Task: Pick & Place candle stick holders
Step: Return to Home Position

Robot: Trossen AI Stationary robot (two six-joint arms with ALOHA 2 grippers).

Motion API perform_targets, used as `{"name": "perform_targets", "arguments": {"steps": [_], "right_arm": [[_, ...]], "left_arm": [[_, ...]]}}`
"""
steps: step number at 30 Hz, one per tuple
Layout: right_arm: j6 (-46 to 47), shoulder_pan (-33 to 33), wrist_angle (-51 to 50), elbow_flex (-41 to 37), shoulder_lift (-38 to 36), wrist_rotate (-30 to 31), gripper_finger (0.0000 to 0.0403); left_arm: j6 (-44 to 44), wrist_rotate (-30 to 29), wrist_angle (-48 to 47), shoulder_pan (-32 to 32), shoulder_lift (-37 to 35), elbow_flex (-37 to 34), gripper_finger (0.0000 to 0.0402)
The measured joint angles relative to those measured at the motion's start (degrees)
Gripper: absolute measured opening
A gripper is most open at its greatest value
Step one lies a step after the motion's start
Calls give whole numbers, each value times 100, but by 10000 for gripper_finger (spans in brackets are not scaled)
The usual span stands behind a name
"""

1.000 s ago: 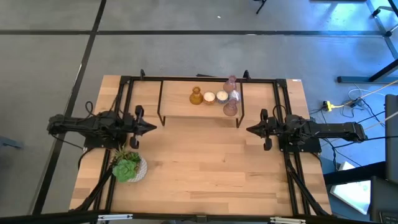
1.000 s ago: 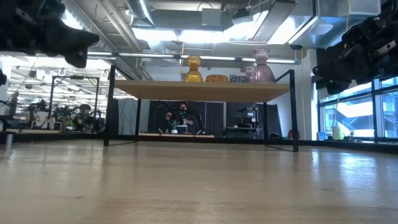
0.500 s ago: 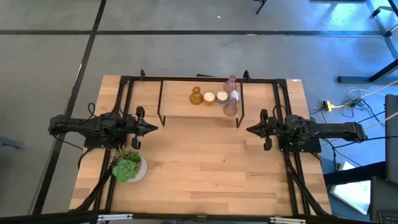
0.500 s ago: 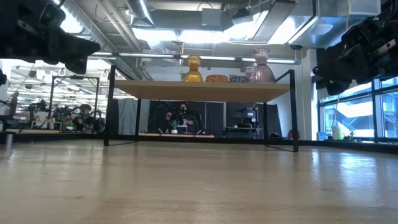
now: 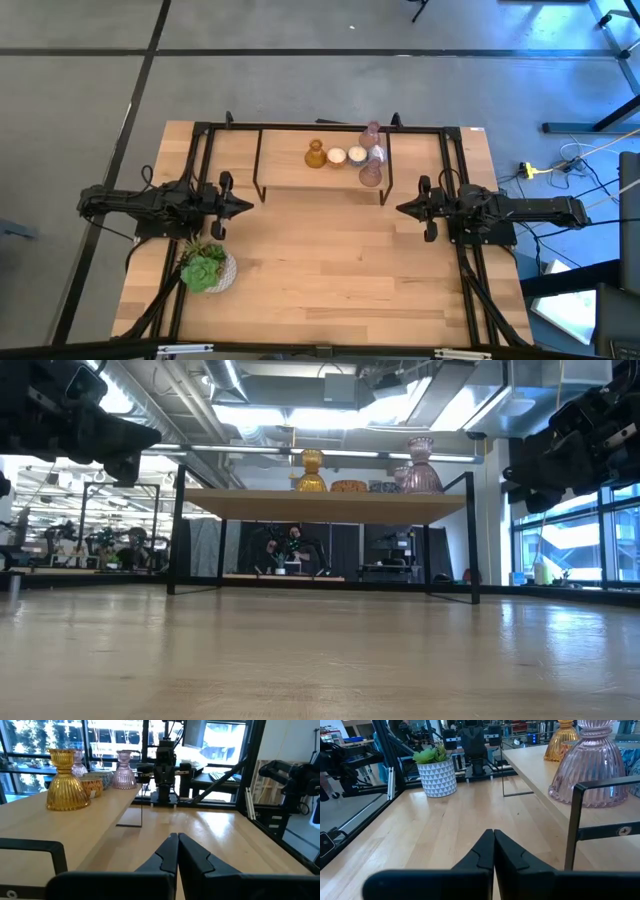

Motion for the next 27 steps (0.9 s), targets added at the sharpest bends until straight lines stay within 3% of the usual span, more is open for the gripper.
{"name": "perform_targets", "arguments": {"steps": [27], "right_arm": [[0,2,0,0,0,0,5]], "left_arm": [[-11,-31,12,1,2,0,5]]}}
